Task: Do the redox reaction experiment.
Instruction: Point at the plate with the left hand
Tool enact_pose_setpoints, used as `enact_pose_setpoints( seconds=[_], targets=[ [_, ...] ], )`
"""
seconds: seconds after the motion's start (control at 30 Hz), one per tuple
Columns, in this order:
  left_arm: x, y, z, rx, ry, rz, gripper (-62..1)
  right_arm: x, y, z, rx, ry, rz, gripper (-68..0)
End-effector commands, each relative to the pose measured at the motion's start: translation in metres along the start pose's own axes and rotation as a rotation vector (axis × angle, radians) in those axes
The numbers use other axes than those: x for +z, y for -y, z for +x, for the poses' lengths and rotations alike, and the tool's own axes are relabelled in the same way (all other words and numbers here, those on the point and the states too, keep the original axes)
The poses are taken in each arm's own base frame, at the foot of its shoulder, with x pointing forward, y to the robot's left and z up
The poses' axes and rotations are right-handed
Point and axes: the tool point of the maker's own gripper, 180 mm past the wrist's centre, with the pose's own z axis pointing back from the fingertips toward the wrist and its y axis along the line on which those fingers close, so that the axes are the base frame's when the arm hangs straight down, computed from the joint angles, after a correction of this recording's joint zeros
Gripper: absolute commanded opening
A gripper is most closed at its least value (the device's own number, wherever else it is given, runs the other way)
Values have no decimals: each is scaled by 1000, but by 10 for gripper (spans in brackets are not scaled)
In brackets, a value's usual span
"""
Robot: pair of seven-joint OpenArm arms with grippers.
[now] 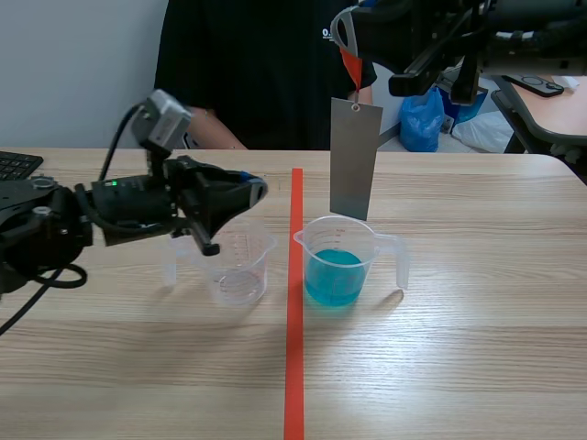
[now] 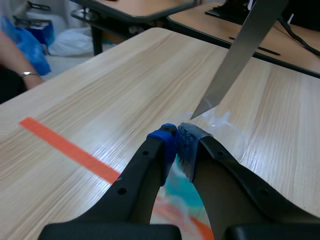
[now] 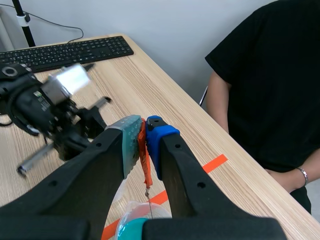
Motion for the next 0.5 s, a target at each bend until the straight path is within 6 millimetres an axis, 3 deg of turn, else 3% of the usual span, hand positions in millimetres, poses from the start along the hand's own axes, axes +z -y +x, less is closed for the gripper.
enact_pose_setpoints(
  seconds=[0.0,0.23,0.47],
  targets=[
    [24,-15,-2,-7,1,58,-571,0,3,11,12,34,-1,-662],
    [102,-23,-61,-77,-163,175,-571,0,3,11,12,34,-1,-662],
    [181,-3,-114,-101,-315,270,-571,0,3,11,12,34,-1,-662]
  ],
)
